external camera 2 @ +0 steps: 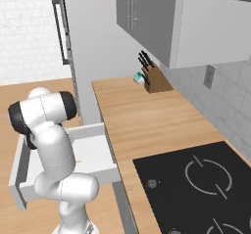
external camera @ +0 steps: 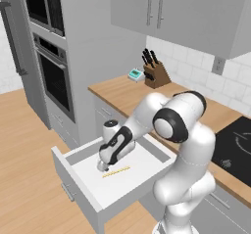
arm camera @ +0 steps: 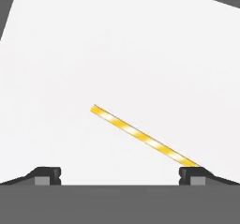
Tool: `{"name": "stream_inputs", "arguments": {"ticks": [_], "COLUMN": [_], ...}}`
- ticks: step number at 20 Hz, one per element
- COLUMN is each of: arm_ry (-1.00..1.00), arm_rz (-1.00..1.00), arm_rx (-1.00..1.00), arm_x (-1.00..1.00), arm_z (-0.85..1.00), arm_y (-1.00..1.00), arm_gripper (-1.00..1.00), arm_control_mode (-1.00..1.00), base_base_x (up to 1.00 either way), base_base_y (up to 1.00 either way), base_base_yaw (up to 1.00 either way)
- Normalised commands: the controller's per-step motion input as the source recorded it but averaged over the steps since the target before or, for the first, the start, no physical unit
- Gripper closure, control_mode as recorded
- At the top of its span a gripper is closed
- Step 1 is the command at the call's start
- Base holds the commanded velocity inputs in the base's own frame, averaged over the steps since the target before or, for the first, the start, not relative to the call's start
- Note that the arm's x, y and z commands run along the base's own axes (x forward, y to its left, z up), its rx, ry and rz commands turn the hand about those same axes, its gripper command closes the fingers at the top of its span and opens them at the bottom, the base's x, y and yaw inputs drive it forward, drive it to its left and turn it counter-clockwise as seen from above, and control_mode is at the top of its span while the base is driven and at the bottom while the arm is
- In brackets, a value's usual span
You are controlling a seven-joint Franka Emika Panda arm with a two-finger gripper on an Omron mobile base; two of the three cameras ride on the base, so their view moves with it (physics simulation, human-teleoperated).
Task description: Take a straw from the drawer in front and place it inside the glass cup on the dining counter.
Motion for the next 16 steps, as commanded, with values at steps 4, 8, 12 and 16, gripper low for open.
{"name": "stream_inputs", "arguments": {"ticks": [4, 8, 12, 16], "arm_ry": [0.0, 0.0, 0.0, 0.0], "arm_rz": [0.14, 0.08, 0.05, 0.02], "arm_rx": [0.0, 0.0, 0.0, 0.0], "arm_x": [0.03, 0.0, 0.06, 0.25], "arm_z": [-0.48, -0.5, -0.31, -0.15], "arm_y": [0.0, 0.0, 0.0, 0.0], "arm_gripper": [-1.0, -1.0, -1.0, -1.0], "arm_control_mode": [-1.0, -1.0, -1.0, -1.0], "base_base_x": [0.0, 0.0, 0.0, 0.0], "base_base_y": [0.0, 0.0, 0.0, 0.0], "base_base_yaw": [0.0, 0.0, 0.0, 0.0]}}
